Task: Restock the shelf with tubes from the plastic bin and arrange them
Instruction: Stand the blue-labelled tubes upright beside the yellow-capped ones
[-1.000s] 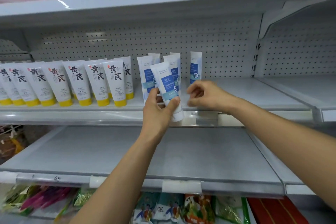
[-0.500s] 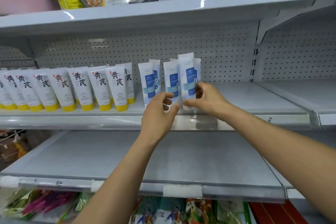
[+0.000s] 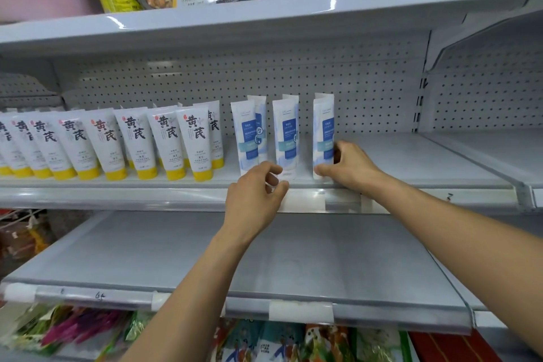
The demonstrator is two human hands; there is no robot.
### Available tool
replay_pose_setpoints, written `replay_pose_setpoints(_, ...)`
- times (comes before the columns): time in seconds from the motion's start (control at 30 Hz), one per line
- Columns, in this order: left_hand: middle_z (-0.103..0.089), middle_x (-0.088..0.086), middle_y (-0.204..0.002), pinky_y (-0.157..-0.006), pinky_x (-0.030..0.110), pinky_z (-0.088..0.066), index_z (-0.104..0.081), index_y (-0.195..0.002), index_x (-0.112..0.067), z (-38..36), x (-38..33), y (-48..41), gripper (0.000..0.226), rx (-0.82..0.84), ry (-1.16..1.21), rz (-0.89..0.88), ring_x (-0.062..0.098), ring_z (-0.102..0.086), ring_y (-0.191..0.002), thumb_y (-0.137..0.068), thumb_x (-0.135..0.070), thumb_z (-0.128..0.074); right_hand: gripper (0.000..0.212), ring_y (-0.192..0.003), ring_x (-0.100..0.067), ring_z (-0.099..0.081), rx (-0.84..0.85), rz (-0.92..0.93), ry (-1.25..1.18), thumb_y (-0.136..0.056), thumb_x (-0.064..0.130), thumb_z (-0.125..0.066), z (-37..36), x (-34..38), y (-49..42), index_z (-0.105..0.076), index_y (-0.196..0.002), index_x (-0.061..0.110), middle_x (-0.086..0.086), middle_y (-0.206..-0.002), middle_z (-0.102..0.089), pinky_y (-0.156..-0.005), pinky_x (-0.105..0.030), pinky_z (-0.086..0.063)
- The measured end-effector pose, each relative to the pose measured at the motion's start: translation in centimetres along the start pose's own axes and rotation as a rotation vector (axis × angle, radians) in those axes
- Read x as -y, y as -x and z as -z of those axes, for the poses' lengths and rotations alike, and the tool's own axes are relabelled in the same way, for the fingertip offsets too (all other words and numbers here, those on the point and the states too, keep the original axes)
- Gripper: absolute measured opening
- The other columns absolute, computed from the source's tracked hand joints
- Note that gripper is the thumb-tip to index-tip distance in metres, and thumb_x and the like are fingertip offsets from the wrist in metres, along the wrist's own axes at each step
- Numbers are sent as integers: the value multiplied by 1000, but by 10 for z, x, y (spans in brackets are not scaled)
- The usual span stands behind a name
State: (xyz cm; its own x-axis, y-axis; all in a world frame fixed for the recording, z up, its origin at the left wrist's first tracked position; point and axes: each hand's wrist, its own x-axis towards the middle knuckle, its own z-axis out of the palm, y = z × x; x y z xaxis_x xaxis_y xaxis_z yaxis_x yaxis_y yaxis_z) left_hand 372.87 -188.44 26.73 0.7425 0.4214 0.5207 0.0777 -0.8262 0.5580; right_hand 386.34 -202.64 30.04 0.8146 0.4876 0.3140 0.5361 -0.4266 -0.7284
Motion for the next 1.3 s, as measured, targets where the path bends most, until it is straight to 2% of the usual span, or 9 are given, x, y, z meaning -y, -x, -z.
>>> replay_pose_setpoints(0.13,-65,-12,-93,-84,40,-53,-58,-112,-30,2,-1,3,23,6,-19,-1,7,-60,-82,-90,-38,-60,47,-97,-14,-55,13,-9,45,-82,21,-72,0,0,1,-52,-124,13,1,-114,-60,-82,-27,-42)
replay_pose_setpoints(0.23,-64,-12,-94,-85,39,-52,-58,-113,-29,7,-1,13,24,3,-44,-7,7,-60,-83,-90,-37,-60,51,-108,-20,-55,-73,-4,151,-85,29,-68,1,-2,13,-48,-128,12,-4,-124,-57,-91,-35,-48)
replay_pose_setpoints(0.33,-64,-13,-98,-81,36,-51,-58,-113,-30,12,2,30,24,-6,-99,-3,7,-60,-85,-90,-38,-58,48,-122,-20,-46,-216,135,327,-90,28,-59,3,-4,43,-45,-133,15,-3,-134,-49,-97,-39,-44)
replay_pose_setpoints(0.4,-63,-14,-100,-72,30,-50,-57,-114,-31,16,3,46,24,-7,-154,-1,7,-60,-86,-91,-39,-56,43,-118,-20,-47,-231,273,446,-90,24,-56,3,-3,69,-47,-131,19,-2,-132,-49,-95,-38,-42)
replay_pose_setpoints(0.5,-61,-16,-100,-72,31,-52,-57,-115,-33,21,7,76,26,16,-194,-2,8,-60,-87,-92,-42,-55,37,-112,-21,-51,-165,400,590,-91,23,-55,-2,-2,109,-51,-128,22,1,-129,-53,-91,-38,-38)
replay_pose_setpoints(0.73,-63,-13,-104,-77,34,-54,-58,-118,-31,36,43,161,30,127,-180,96,8,-61,-86,-91,-45,-56,39,-120,-17,-50,112,408,638,-92,31,-54,-51,1,178,-49,-131,27,5,-133,-53,-99,-36,-37)
replay_pose_setpoints(1.03,-66,-10,-101,-81,36,-52,-62,-110,-28,112,175,253,26,154,-204,406,16,-63,-92,-86,-40,-61,30,-113,-15,-49,344,557,594,-92,36,-54,-193,52,195,-54,-122,30,7,-124,-57,-94,-34,-39)
replay_pose_setpoints(1.17,-66,-11,-100,-82,36,-52,-62,-111,-28,148,253,278,25,138,-152,582,15,-64,-91,-88,-37,-60,28,-107,-18,-50,488,630,538,-91,35,-54,-294,90,185,-55,-118,28,4,-116,-57,-86,-34,-42)
replay_pose_setpoints(1.3,-67,-10,-101,-84,32,-50,-63,-109,-26,194,359,293,22,115,-111,771,14,-63,-94,-89,-35,-60,28,-111,-17,-51,610,642,446,-90,34,-55,-416,128,176,-57,-116,27,7,-118,-57,-88,-34,-45)
